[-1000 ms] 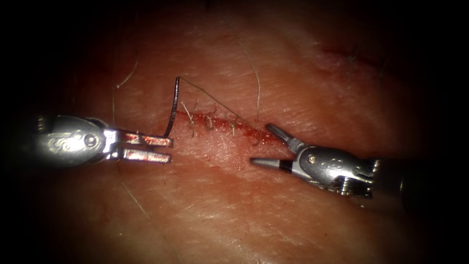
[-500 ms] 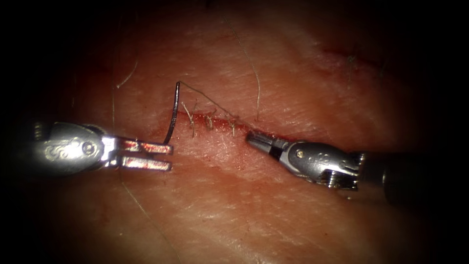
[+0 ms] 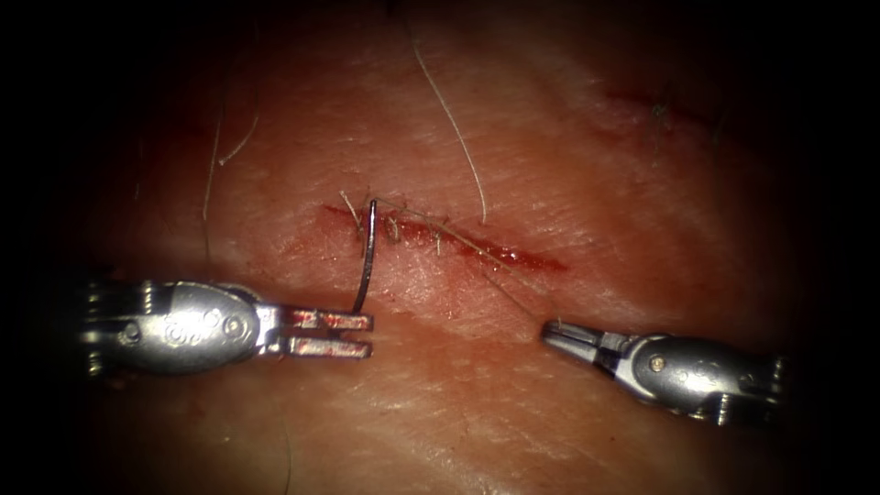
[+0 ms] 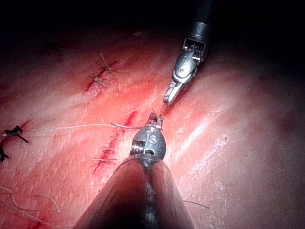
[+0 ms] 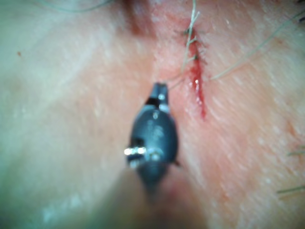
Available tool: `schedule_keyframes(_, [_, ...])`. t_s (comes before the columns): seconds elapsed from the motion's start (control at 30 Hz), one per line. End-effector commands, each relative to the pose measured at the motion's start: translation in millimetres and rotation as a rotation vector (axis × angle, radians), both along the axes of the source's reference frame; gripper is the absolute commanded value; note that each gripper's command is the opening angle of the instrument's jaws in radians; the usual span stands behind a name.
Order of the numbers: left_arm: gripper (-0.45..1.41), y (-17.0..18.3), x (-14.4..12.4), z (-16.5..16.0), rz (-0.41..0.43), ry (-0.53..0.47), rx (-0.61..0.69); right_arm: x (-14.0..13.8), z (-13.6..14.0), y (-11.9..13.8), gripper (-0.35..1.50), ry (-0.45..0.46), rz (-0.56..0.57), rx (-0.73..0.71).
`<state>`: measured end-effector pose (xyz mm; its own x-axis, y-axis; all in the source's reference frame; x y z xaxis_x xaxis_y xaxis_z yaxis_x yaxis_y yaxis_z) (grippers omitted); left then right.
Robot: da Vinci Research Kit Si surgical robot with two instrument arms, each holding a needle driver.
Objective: Wound Closure
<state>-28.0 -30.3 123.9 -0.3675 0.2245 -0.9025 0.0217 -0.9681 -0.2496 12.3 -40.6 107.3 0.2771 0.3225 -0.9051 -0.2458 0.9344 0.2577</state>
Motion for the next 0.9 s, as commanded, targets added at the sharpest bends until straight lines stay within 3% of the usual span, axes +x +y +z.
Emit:
schedule_keyframes(0.03, [-0.45,-0.5,-0.6,0.7,-0.001,0.001,0.005,0.9,-1.7,-2.3,-0.35,0.017,-0.014,0.007])
schedule_keyframes(0.3, [-0.45,-1.2,-0.3,0.5,-0.012,-0.016,0.006,3.6,-9.3,-8.0,-0.35,0.076,-0.077,0.006])
schedule_keyframes(0.43, [-0.45,-1.2,0.7,0.5,-0.026,0.0,-0.002,5.9,-11.4,-9.9,-0.35,0.112,-0.116,-0.001])
schedule_keyframes(0.53, [-0.45,-1.0,2.1,0.4,-0.042,0.009,-0.003,7.3,-11.8,-9.9,-0.35,0.117,-0.119,0.0])
schedule_keyframes(0.57, [-0.45,-0.9,2.6,0.3,-0.047,0.012,-0.005,7.5,-11.7,-9.7,-0.01,0.117,-0.118,0.001])
schedule_keyframes(0.6, [-0.45,-0.8,3.3,0.3,-0.053,0.018,-0.007,7.7,-11.5,-9.3,0.59,0.114,-0.113,0.002])
schedule_keyframes(0.63, [-0.45,-0.8,3.8,0.2,-0.057,0.023,-0.002,7.6,-11.2,-9.1,0.88,0.106,-0.105,0.001])
schedule_keyframes(0.7, [-0.45,-0.4,5.3,0.1,-0.076,0.044,-0.006,7.3,-10.5,-8.3,1.21,0.091,-0.088,0.0])
schedule_keyframes(0.9, [-0.45,0.8,9.2,0.6,-0.131,0.081,-0.004,5.1,-7.3,-5.9,1.26,0.077,-0.074,0.005])
